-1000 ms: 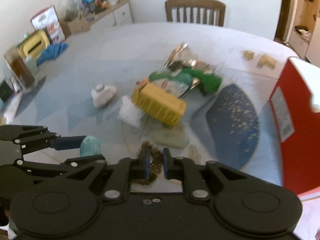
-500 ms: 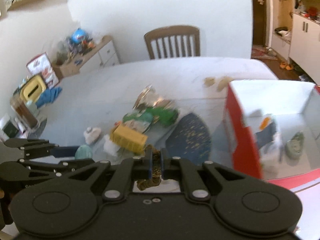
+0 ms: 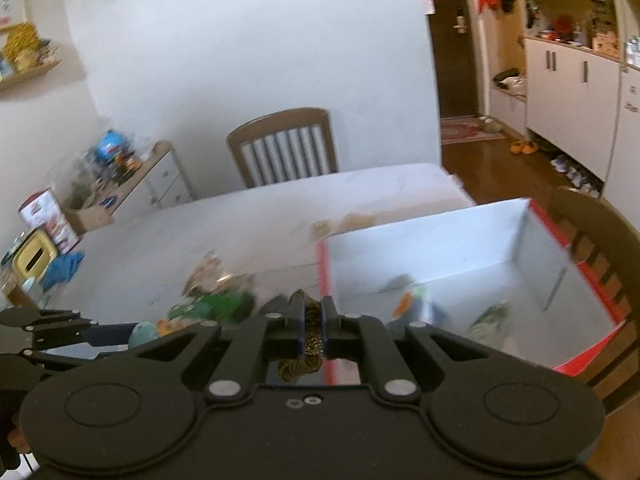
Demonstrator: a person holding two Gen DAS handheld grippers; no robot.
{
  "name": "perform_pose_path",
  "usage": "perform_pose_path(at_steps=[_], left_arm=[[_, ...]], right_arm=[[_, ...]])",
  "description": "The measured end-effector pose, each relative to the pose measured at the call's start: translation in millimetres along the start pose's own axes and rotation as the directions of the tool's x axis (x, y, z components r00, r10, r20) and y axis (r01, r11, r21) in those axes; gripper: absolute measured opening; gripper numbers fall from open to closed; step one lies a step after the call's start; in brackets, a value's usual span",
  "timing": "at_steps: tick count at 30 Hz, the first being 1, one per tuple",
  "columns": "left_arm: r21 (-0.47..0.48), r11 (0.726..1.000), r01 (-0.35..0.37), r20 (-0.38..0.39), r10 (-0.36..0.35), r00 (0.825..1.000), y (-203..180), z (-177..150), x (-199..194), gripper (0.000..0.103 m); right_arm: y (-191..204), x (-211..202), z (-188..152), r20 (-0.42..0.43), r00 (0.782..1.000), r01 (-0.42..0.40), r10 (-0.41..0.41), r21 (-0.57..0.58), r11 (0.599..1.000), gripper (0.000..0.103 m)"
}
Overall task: Organize objects
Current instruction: 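Carry the soap and bracelet into the red box and release both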
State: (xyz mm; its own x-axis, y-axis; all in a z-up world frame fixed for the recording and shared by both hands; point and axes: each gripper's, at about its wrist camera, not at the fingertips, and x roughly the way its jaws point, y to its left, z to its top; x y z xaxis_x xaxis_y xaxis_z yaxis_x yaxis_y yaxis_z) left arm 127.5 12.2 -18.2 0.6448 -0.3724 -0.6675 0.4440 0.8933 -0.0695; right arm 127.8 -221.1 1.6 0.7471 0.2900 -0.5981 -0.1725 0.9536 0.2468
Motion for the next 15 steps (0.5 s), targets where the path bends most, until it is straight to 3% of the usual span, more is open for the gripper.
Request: perform_pose_path(at_steps=[15], left_arm=[[0.081, 0.995, 0.056, -0.067, -0.05, 0.997, -85, 52, 84, 0.037]], right_arm=[[-101, -1, 23, 0.032, 0.997, 0.062, -0.064, 0.045, 0.997, 0.006]])
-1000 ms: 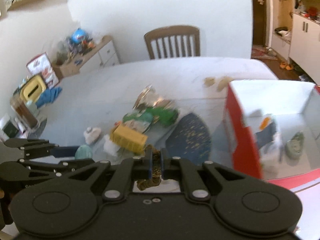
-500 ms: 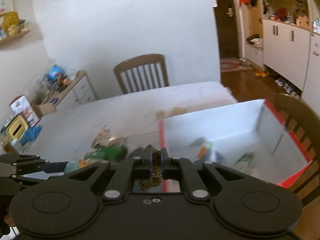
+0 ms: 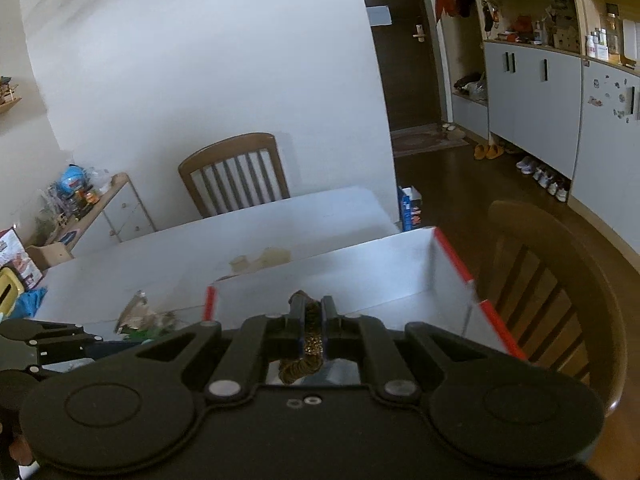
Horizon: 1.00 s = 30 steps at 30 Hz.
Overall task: Organize objects
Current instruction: 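Carry the soap and bracelet into the red box and release both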
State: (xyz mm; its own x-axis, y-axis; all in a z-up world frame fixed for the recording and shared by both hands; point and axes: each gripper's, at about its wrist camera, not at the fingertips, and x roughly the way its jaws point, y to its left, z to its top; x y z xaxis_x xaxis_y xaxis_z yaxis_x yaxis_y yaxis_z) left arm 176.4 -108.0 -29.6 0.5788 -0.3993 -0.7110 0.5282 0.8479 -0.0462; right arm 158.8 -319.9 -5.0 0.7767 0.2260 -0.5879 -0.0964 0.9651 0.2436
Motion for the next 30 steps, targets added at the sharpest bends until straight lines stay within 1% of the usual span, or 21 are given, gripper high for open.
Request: perform_pose_path(at_steps=[4, 6, 8, 11, 18, 22, 25, 30], left_arm=[[0.028, 0.999, 0.036, -0.039, -0.035, 0.999, -23, 12, 24, 0.037], [0.049, 0.997, 0.054, -0.074, -0.051, 0.996, -36, 16, 39, 0.037], [0.085, 0.995, 0.056, -0.109, -0.046, 0.993, -49, 17, 52, 0.037], [0.1, 0.993, 0.061, -0.14, -0.047, 0.989, -62, 22, 70, 0.037], [0.091, 0.995, 0.05, -0.213, -0.03, 0.977, -78, 31, 110, 0.037], [0.056, 0.997, 0.044, -0.267, -0.027, 0.963, -79, 28, 129, 0.037], [0.029, 0.999, 0.031, -0.298, -0.021, 0.954, -77, 25, 139, 0.037], [-0.017, 1.0, 0.024, -0.356, -0.028, 0.934, -72, 19, 153, 0.037]], right_arm=[[-20, 11, 3, -0.021, 1.0, 0.004, -0.004, 0.005, 1.0, 0.006], [-29, 17, 5, -0.031, 1.0, -0.001, 0.001, 0.007, 1.0, 0.006], [-37, 24, 6, -0.042, 0.999, -0.012, 0.012, 0.01, 1.0, 0.006], [-44, 35, 5, -0.061, 0.998, -0.019, 0.019, 0.005, 1.0, 0.006], [-63, 63, 8, -0.09, 0.995, -0.037, 0.04, 0.036, 0.999, 0.006], [-71, 78, 5, -0.11, 0.992, -0.05, 0.057, 0.06, 0.997, 0.006], [-77, 89, 0, -0.141, 0.988, -0.06, 0.07, 0.075, 0.995, 0.006], [-79, 106, -12, -0.212, 0.976, -0.043, 0.05, 0.037, 0.998, 0.006]])
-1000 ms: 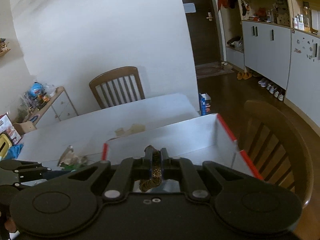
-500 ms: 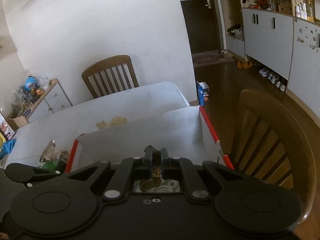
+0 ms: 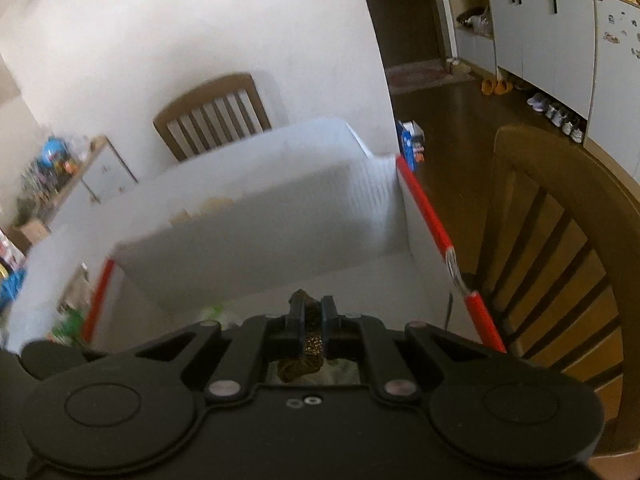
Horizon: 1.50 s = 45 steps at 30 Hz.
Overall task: Organize objects
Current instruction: 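Carry the soap and bracelet into the red box and release both, then withdraw both tools from the box back toward the table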
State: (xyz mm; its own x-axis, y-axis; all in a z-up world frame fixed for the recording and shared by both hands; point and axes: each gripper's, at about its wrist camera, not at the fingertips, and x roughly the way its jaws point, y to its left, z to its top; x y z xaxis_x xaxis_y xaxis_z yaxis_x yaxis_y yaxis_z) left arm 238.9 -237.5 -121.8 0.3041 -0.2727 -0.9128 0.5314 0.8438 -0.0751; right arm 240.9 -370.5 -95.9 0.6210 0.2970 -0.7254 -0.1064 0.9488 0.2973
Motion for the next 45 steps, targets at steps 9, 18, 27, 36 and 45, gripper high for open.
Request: perform_pose_path(at_steps=[9, 18, 27, 36, 45], left_arm=[[-0.021, 1.0, 0.0, -0.041, -0.001, 0.999, 3, 4, 9, 0.037], [-0.042, 0.999, -0.001, -0.007, 0.001, 1.0, 5, -2, -1, 0.058], [-0.065, 0.998, 0.005, 0.088, 0.001, 0.996, 7, -7, -28, 0.059], [-0.112, 0.994, -0.016, 0.215, 0.04, 0.976, 19, -13, -62, 0.059], [-0.145, 0.989, -0.013, 0.306, 0.058, 0.95, 33, -32, -94, 0.059]], right_arm=[[0, 15, -8, -0.088, 0.996, 0.021, -0.026, -0.055, 0.998, 0.007], [-2, 14, -3, -0.112, 0.994, 0.014, -0.021, -0.062, 0.998, 0.012], [-2, 0, -5, -0.118, 0.993, 0.003, -0.014, -0.088, 0.996, 0.025], [10, -26, -6, -0.075, 0.997, -0.026, 0.016, -0.136, 0.99, 0.049], [32, -47, -5, -0.034, 0.999, -0.037, 0.032, -0.162, 0.986, 0.062]])
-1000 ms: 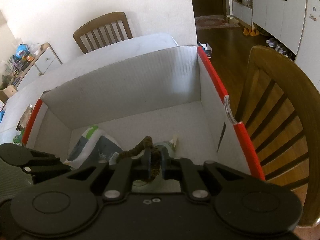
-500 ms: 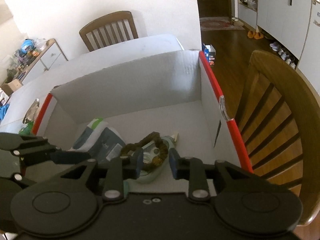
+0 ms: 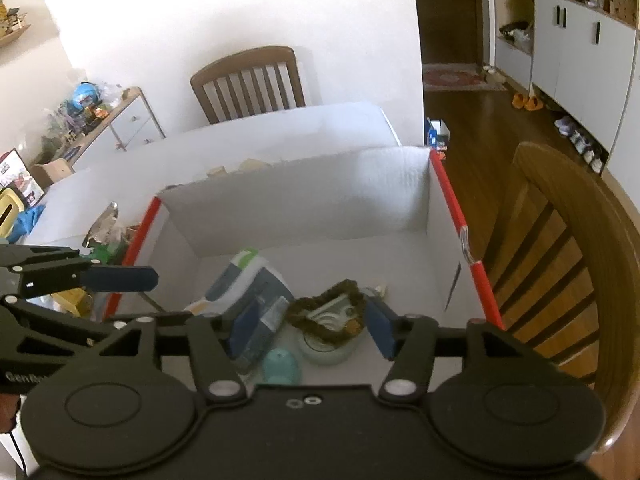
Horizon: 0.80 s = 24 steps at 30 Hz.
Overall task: Organize objects
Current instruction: 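Withdraw both tools from the box back toward the table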
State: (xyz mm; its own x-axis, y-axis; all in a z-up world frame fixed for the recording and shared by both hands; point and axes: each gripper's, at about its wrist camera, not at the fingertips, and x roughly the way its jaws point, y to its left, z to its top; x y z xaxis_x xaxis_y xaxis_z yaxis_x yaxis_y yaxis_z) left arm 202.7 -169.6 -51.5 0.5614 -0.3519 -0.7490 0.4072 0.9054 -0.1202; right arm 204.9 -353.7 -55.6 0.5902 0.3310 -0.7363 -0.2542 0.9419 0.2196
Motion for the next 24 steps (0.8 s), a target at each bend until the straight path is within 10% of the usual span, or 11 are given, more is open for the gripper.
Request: perform_pose_path(at_steps=[24], left_arm=[[-0.051, 0.995, -0.08, 0.097, 0.085, 0.992, 87, -46, -90, 0.085]], right_arm=[[92, -32, -8, 0.119, 0.993, 0.023, -0.021, -0.016, 1.0, 0.099]])
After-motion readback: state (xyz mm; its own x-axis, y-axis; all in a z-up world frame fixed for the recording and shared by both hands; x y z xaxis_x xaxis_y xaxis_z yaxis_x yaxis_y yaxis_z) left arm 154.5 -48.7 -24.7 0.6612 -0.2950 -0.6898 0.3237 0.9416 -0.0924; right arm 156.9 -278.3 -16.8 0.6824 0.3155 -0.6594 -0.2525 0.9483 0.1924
